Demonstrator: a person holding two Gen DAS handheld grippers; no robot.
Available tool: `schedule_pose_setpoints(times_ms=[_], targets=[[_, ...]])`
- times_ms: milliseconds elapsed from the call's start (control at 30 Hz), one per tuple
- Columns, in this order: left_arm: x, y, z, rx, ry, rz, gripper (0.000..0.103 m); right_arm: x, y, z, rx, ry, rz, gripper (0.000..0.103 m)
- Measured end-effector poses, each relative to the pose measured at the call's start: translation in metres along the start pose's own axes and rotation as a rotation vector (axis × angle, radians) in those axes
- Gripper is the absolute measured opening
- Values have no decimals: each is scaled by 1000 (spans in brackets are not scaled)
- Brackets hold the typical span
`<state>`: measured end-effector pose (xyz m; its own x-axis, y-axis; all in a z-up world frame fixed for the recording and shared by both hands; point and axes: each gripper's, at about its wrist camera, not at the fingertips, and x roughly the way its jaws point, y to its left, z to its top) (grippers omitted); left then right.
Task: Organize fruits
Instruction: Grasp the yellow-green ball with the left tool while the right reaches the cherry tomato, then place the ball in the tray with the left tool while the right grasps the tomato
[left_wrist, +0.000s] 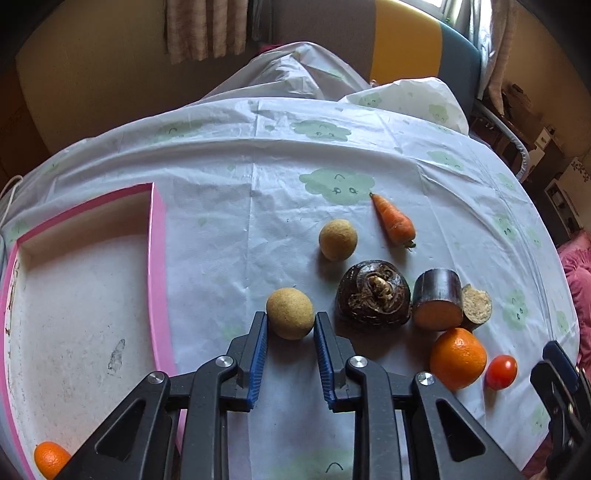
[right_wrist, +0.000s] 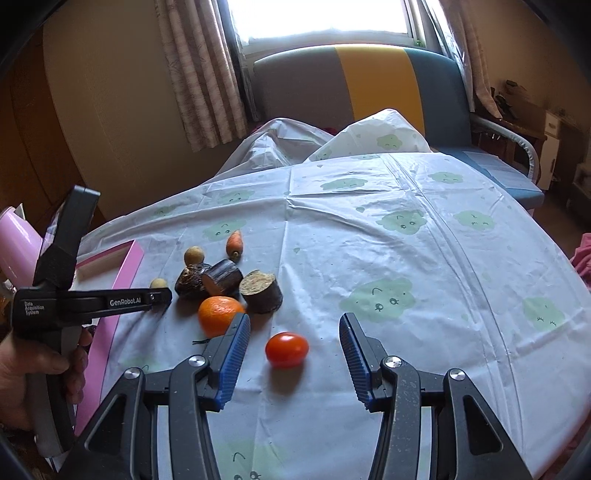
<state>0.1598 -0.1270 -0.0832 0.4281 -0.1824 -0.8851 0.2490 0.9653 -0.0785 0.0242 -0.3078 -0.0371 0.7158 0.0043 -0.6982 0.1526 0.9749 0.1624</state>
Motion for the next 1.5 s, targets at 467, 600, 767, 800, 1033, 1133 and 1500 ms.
schedule_pose_setpoints(times_ms=[467,600,767,800,1033,1133,1500], targets=[[-34,-17,-29,37,-60,-55,25,19,2,-8,-62,88,78,43],[-45,-18,-35,32,-68,-66,25,33,3,-13,-74,115,49,42],[-68,-1,-38,-6,-106,-79,25,38,9,-17,-115,93,17,30],[-74,5,-36,-18,-120,-77,25,39,9,-18,-111,94,19,30],[-87,89,-27,-161,-153,75,25,40,12,-19,-121,78,1,31],[-76,125,-29,-220,-124,146,25,40,13,-20,-127,76,-9,31],[-83,153,-57,-315,-112,161,35,40,19,-21,-158,84,-51,31]])
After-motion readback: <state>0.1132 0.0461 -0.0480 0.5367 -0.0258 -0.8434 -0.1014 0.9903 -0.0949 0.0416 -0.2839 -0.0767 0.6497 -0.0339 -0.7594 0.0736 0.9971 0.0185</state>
